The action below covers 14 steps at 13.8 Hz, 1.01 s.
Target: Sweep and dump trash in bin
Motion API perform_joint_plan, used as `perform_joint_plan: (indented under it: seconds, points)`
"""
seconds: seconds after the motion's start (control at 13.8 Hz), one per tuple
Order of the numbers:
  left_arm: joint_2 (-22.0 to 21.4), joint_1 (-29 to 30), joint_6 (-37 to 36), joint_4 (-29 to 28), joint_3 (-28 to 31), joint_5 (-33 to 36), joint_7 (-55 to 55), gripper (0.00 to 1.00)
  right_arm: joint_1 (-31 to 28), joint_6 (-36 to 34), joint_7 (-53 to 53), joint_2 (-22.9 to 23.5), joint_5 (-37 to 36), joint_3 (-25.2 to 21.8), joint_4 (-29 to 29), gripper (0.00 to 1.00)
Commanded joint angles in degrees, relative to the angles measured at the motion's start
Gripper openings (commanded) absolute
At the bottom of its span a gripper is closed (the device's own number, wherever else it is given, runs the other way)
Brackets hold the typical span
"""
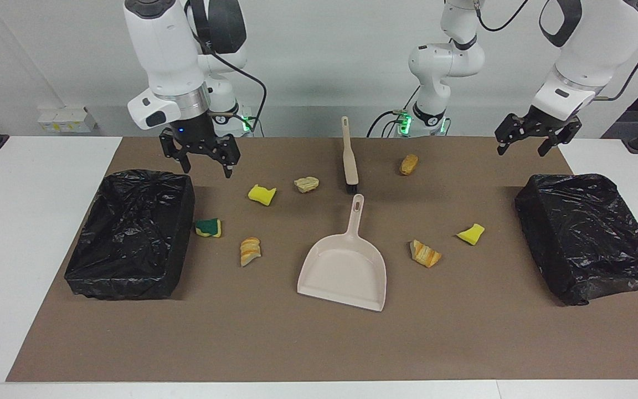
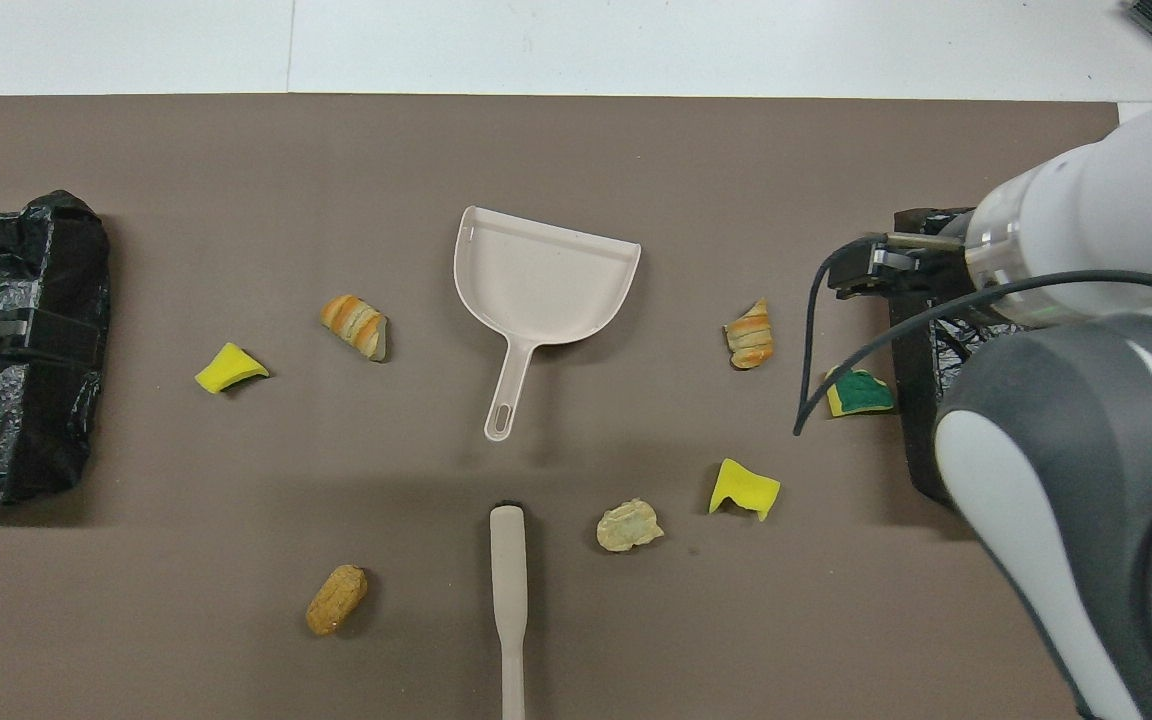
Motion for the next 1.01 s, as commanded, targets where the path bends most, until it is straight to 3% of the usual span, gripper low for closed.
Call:
perform_joint_plan:
  seconds: [0.0,0.22,0.51,0.8,0.94]
  points:
    - [-1.66,-0.73,0.79,-5.03,-0.26,-1.97,0.11,1.00,5.27,2.02,6.20,3.40,0.04,0.12,1.29,1.00]
    - [-4.19,-5.20,5.25,-13.97,-0.70,-3.38,-3.65,1.00,10.64,4.13,15.08,8.33,-0.92,0.03,2.43,1.00]
    - [-12.45,-10.65,17.82,-31.56,-0.70,-7.94,-6.40,1.00,14.42,5.81,19.22,13.69,-1.10,0.03,5.77,1.00]
    - [-16.15,-21.17,22.49,-40.62,-0.70,-8.13,-14.01,1.00,16.18,7.47,21.69,15.19,-0.84,0.12,6.22,1.00]
    - [-20.54,-26.11,30.03,-47.55,-0.70,-8.13,-19.38,1.00,19.52,9.32,25.19,18.78,-0.93,0.12,7.87,1.00]
